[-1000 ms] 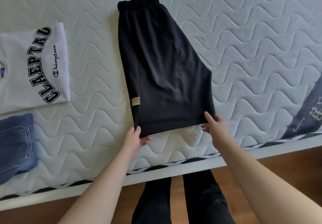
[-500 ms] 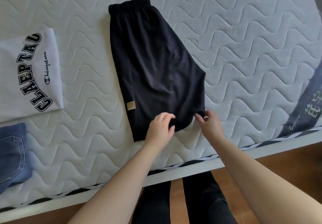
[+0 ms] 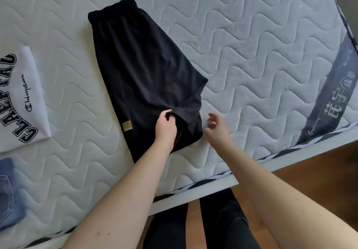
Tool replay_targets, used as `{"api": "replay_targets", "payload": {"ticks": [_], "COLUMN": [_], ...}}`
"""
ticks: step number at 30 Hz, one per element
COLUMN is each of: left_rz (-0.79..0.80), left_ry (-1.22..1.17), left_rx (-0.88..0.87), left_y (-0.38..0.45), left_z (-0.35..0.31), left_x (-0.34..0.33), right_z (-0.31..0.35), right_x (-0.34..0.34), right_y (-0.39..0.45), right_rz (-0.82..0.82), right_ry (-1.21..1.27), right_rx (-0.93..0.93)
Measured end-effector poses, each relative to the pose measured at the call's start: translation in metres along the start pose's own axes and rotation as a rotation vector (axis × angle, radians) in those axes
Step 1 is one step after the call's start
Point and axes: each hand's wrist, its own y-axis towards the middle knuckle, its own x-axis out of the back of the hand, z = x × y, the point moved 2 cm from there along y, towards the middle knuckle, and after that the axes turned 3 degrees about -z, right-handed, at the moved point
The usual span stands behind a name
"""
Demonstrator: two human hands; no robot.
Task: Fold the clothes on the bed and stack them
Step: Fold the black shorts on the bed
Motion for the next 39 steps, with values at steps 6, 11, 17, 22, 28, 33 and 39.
{"api": "replay_targets", "payload": {"ticks": [6, 11, 17, 22, 28, 33, 39], "left_rz": [-0.007, -0.040, -0.092, -0.098, -0.006, 0.130, 0.305], "left_ry": [0.032, 0.040, 0.206, 0.167, 0.240, 0.480, 0.641], "left_rx": [-0.086, -0.191, -0.431, -0.469, -0.542, -0.661, -0.688], "left_y": [-0.007, -0.020, -0.038, -0.053, -0.061, -0.056, -0.058], "left_z": [-0.001, -0.010, -0.010, -0.006, -0.001, 0.005, 0.006], "left_x": [0.001, 0.003, 0.006, -0.002, -0.021, -0.025, -0.026], "right_z": [-0.003, -0.001, 0.002, -0.017, -0.043, -0.031, -0.006], "right_x": [-0.013, -0.022, -0.015, -0.010, -0.010, -0.001, 0.000], "right_y": [-0.005, -0.013, -0.016, -0.033, -0.041, -0.025, -0.007], "right_rz": [0.255, 0.160, -0.044, -0.110, -0.081, -0.083, -0.032], "right_ry": [-0.168, -0.270, -0.263, -0.086, 0.021, -0.002, -0.047], "right_rx": [0.115, 0.283, 0.160, 0.083, -0.001, 0.020, 0.049]}}
